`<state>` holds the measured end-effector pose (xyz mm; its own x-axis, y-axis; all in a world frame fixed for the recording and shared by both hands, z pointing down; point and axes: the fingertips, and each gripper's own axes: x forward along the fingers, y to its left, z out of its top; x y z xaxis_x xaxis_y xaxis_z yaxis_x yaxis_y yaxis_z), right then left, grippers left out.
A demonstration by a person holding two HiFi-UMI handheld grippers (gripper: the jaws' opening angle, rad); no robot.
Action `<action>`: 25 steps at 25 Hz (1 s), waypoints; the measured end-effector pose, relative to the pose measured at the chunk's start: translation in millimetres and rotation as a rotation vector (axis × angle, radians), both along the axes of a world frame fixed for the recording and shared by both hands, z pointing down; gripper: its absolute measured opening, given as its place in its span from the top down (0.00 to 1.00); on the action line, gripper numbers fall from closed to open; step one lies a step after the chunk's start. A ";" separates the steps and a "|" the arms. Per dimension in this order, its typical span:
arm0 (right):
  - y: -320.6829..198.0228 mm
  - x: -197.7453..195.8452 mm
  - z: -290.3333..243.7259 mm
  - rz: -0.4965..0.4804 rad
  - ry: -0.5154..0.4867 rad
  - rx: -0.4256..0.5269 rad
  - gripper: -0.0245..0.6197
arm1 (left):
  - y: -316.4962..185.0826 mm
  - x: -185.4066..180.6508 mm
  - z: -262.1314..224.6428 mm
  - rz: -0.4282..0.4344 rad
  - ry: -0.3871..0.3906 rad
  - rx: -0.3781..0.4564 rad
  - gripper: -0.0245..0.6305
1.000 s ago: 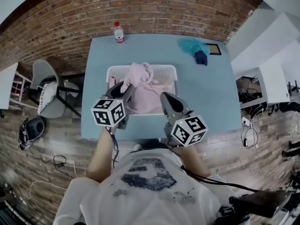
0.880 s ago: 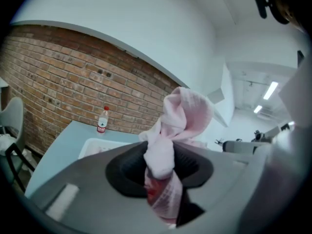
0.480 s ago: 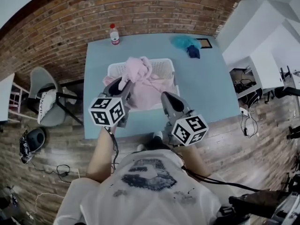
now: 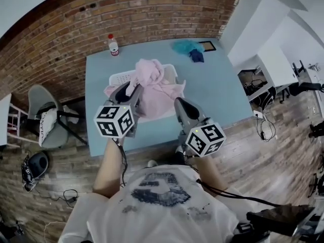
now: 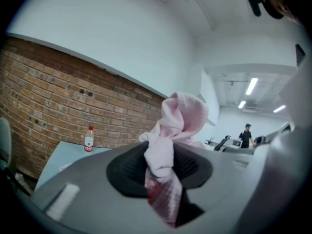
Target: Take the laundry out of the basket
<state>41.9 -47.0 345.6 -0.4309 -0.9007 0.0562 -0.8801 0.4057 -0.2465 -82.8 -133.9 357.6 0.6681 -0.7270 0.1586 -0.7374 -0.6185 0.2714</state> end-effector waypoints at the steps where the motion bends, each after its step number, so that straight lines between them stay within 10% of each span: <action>1: 1.6 4.8 -0.5 0.007 -0.002 0.002 0.97 | 0.6 5.9 -3.2 0.008 0.002 0.007 0.78; 25: -9.1 247.5 -5.6 0.103 -0.061 0.035 0.97 | -14.0 249.3 -51.2 0.096 -0.021 0.106 0.81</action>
<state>289.4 -56.1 340.0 -0.3376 -0.9413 0.0008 -0.9014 0.3231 -0.2883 166.6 -147.8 306.4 0.7324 -0.6737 0.0989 -0.6787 -0.7106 0.1855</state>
